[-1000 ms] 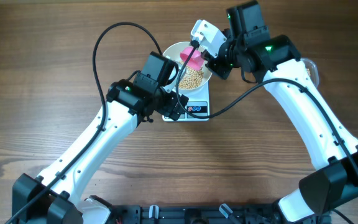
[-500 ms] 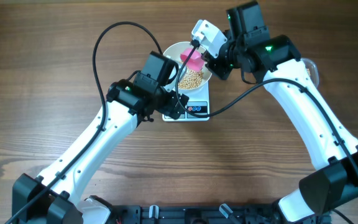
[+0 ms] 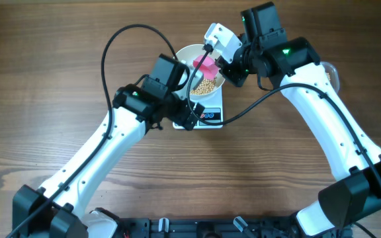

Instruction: Scoop item into bowl and weigh 150g on scale

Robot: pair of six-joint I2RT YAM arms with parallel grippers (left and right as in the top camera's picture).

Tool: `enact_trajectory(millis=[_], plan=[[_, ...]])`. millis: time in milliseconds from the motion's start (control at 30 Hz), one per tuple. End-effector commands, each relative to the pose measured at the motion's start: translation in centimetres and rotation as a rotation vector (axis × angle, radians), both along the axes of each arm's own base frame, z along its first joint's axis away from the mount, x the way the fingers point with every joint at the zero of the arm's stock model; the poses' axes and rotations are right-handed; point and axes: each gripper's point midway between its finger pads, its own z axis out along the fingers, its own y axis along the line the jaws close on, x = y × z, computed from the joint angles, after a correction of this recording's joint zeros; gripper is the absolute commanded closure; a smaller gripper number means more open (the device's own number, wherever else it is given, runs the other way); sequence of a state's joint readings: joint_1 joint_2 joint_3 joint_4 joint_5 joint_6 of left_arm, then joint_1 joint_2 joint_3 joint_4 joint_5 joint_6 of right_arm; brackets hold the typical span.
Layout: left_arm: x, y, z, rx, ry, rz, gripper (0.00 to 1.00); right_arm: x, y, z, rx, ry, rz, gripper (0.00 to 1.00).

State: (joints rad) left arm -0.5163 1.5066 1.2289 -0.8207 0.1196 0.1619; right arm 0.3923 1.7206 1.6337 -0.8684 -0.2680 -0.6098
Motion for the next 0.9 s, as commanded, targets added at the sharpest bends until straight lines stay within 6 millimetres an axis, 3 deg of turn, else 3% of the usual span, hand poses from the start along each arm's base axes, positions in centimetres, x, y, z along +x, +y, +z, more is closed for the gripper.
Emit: enact_trajectory(millis=[0, 133, 200, 400, 867], plan=[[-2.5, 2.5, 3.6, -0.089, 0.039, 0.046, 0.0, -0.1, 0.1, 2.2, 0.026, -0.046, -0.004, 0.96], [-3.4, 6.4, 7.6, -0.111, -0.075, 0.116, 0.0, 0.0, 0.2, 2.3, 0.029, -0.051, -0.004, 0.96], [-3.4, 7.4, 8.5, -0.11, -0.111, 0.126, 0.0, 0.0, 0.2, 2.3, 0.029, -0.051, -0.004, 0.96], [-3.5, 7.2, 7.0, -0.083, -0.065, 0.058, 0.0, -0.2, 0.1, 2.1, 0.024, -0.04, -0.004, 0.96], [-2.8, 7.3, 7.4, -0.078, -0.101, 0.066, 0.0, -0.2, 0.1, 2.1, 0.023, -0.038, -0.003, 0.95]])
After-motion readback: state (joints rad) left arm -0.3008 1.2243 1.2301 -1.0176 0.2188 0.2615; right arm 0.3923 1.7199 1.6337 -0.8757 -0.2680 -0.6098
